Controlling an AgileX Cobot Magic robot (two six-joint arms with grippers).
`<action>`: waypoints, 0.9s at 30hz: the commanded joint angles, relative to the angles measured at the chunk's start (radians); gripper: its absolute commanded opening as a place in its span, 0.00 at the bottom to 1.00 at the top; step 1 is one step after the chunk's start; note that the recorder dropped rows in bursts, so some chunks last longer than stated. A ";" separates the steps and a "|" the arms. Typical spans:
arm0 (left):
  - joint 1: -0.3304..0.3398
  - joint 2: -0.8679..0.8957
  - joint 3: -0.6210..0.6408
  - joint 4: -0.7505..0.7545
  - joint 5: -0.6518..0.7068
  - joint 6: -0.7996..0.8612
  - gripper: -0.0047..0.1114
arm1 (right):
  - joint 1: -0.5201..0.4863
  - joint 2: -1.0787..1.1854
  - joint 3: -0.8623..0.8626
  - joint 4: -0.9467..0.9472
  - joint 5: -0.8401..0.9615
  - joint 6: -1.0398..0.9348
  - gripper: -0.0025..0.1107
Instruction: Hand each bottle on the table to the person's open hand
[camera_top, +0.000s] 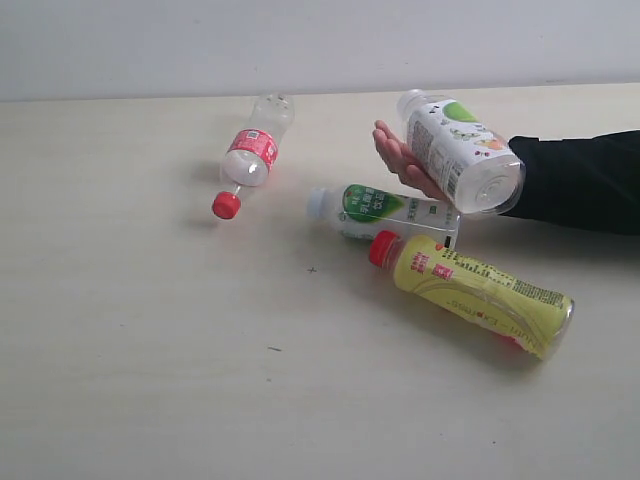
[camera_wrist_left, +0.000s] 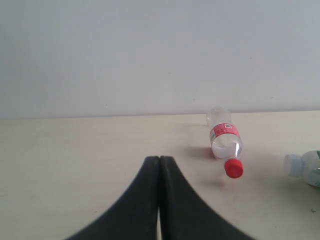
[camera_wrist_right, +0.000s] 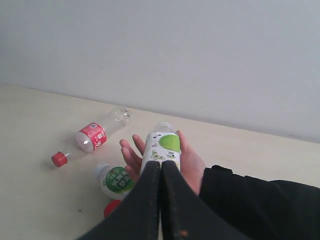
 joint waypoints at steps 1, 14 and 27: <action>-0.006 -0.006 0.000 -0.005 -0.002 -0.007 0.04 | -0.004 -0.023 0.004 -0.001 -0.006 0.003 0.02; -0.006 -0.006 0.000 -0.005 -0.002 -0.007 0.04 | -0.004 -0.058 0.004 0.028 -0.004 0.003 0.02; -0.006 -0.006 0.000 -0.005 -0.002 -0.007 0.04 | -0.004 -0.058 0.004 0.022 -0.004 0.003 0.02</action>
